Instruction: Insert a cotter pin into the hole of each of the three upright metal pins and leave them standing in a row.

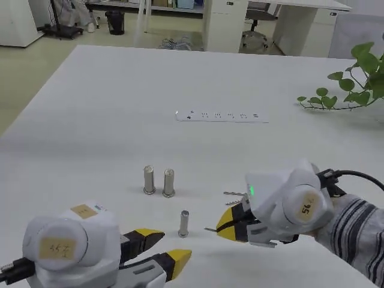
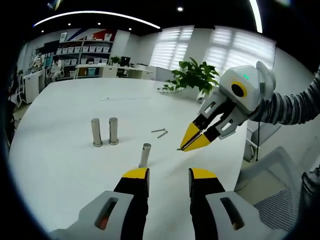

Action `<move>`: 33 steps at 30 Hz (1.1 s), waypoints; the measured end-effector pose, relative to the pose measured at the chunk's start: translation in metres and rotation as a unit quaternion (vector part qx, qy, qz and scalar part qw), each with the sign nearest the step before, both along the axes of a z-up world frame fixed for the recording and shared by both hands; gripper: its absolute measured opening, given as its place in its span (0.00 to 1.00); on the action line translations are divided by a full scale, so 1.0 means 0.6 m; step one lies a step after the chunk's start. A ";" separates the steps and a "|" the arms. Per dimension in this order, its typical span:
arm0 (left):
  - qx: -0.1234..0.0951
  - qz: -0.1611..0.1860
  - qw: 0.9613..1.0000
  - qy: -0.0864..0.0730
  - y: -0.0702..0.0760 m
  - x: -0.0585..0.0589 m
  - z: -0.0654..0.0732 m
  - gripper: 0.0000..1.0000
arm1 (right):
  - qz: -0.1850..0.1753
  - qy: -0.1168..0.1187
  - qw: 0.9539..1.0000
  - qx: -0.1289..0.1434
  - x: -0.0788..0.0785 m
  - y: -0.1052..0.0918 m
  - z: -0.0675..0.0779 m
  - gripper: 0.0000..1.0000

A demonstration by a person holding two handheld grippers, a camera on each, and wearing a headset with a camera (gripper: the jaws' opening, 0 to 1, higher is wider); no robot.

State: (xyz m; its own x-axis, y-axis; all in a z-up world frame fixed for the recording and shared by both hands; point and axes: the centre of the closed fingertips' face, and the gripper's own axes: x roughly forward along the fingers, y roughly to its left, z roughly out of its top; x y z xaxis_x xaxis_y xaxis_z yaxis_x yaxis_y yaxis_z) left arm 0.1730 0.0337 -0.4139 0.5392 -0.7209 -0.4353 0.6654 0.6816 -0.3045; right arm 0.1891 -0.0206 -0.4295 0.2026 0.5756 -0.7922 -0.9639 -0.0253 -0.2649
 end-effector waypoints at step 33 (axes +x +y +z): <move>-0.114 0.010 0.992 0.060 -0.025 -0.023 0.010 0.00 | 0.082 -0.020 0.996 0.008 -0.058 0.062 0.025 0.00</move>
State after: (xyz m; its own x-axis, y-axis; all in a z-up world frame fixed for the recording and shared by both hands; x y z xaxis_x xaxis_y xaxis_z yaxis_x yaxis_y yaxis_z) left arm 0.1591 0.0187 -0.4076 0.5082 -0.7976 -0.3250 0.6018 0.5988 -0.5285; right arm 0.1545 0.0164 -0.4146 0.1366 0.6162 -0.7757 -0.9360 -0.1763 -0.3048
